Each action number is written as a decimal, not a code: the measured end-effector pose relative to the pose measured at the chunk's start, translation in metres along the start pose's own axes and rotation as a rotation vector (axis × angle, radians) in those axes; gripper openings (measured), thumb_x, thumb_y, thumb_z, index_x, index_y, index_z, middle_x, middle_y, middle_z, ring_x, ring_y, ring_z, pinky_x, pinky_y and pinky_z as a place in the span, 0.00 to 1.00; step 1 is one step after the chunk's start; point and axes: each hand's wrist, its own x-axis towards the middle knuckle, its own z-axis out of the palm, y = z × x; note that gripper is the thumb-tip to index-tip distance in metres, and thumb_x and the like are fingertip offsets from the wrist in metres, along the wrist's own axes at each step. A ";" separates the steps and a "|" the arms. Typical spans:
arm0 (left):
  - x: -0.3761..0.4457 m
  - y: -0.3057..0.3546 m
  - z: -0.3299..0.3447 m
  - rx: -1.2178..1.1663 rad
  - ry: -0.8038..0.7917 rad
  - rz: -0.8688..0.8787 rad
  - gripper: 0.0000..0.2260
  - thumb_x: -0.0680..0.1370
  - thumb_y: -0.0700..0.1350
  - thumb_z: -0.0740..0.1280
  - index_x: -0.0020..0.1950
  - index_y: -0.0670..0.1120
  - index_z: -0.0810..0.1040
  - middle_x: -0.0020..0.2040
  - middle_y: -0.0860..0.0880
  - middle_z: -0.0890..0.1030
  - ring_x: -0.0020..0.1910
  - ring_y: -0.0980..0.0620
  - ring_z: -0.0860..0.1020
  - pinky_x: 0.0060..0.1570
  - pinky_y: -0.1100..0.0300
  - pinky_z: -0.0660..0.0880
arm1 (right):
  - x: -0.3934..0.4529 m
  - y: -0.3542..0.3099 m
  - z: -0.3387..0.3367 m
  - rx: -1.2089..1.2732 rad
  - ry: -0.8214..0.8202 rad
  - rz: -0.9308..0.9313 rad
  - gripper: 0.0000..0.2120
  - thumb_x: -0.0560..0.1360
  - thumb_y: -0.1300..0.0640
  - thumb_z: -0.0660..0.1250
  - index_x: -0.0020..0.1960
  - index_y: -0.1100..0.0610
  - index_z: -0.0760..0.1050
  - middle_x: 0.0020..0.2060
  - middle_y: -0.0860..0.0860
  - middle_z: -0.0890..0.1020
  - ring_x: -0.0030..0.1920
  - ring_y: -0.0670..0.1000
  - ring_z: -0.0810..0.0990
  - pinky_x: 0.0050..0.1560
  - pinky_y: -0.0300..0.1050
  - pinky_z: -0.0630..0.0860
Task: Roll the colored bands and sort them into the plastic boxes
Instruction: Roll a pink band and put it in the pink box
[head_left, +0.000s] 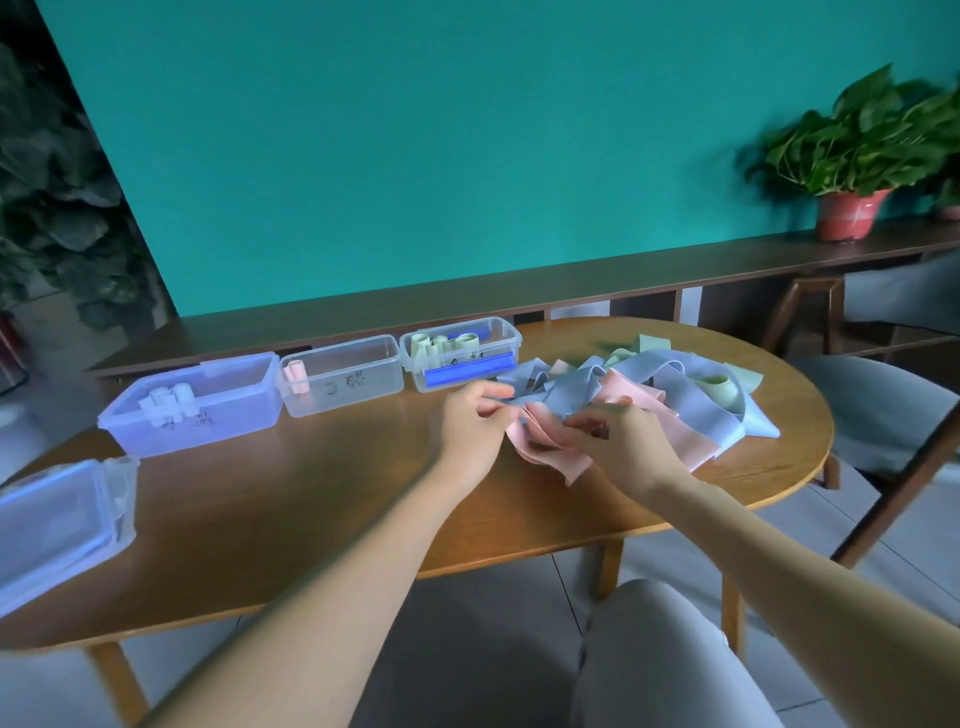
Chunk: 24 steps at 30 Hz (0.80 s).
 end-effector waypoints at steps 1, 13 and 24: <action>0.002 0.003 -0.008 0.017 0.020 0.014 0.08 0.75 0.42 0.73 0.52 0.52 0.84 0.45 0.55 0.86 0.48 0.56 0.82 0.51 0.62 0.76 | 0.002 -0.004 0.003 -0.001 0.011 -0.004 0.21 0.74 0.32 0.67 0.44 0.49 0.86 0.38 0.44 0.84 0.40 0.45 0.79 0.40 0.38 0.74; -0.005 0.004 -0.124 0.163 0.277 0.153 0.07 0.78 0.42 0.71 0.52 0.54 0.83 0.44 0.64 0.81 0.46 0.68 0.79 0.45 0.72 0.73 | 0.037 -0.080 0.065 0.361 -0.048 -0.040 0.11 0.79 0.48 0.70 0.60 0.48 0.79 0.43 0.44 0.83 0.31 0.39 0.78 0.33 0.33 0.69; -0.025 -0.091 -0.178 0.409 0.330 0.099 0.08 0.80 0.43 0.70 0.57 0.50 0.84 0.53 0.58 0.83 0.52 0.61 0.80 0.50 0.80 0.70 | 0.050 -0.089 0.160 0.365 -0.388 -0.021 0.17 0.81 0.53 0.64 0.70 0.49 0.70 0.47 0.52 0.81 0.32 0.48 0.77 0.32 0.43 0.75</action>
